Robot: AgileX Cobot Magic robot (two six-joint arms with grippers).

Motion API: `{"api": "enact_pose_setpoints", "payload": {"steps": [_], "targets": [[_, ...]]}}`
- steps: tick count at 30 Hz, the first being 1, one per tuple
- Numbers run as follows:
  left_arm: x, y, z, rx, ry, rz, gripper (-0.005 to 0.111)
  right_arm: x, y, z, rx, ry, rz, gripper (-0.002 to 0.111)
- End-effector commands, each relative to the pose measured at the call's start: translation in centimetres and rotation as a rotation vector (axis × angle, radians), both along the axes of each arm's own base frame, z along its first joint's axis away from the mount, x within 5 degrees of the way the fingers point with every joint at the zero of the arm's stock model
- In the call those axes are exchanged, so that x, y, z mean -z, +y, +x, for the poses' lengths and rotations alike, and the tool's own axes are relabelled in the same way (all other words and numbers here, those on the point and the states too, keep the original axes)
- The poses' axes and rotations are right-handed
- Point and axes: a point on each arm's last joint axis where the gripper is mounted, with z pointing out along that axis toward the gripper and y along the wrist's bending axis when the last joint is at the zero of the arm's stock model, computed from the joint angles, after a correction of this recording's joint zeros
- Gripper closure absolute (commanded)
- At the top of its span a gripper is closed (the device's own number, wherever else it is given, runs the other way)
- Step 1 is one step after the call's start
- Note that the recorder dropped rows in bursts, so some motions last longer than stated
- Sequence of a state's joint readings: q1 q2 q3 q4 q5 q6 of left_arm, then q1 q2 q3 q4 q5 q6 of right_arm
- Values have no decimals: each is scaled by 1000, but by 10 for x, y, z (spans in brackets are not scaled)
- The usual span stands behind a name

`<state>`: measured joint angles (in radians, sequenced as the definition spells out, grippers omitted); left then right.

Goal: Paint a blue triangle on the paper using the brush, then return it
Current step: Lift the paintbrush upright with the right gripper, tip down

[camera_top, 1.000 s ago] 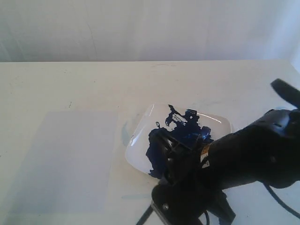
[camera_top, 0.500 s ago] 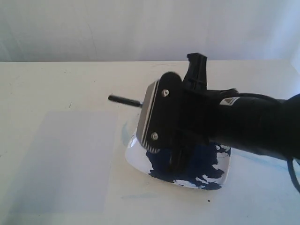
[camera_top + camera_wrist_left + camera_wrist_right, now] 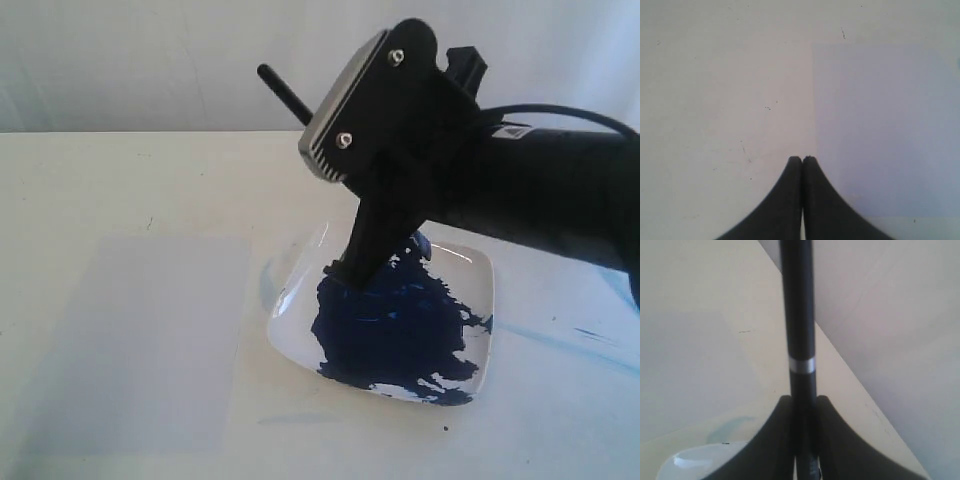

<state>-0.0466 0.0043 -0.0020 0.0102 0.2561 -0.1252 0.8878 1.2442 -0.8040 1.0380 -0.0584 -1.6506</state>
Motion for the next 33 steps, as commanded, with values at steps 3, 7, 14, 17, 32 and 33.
{"api": "enact_pose_setpoints", "payload": {"steps": [3,7,14,17,32,33], "targets": [[0,0,0,4,-2,-9,107,-17,-7,11,25,87,98,108],[0,0,0,4,-2,-9,107,-24,-12,17,37,154,148,108],[0,0,0,4,-2,-9,107,-31,-23,26,-5,265,220,108],[0,0,0,4,-2,-9,107,-35,-26,27,-55,281,269,108],[0,0,0,4,-2,-9,107,-33,-68,64,-92,370,472,108],[0,0,0,4,-2,-9,107,-33,-75,67,-106,376,482,108]]}}
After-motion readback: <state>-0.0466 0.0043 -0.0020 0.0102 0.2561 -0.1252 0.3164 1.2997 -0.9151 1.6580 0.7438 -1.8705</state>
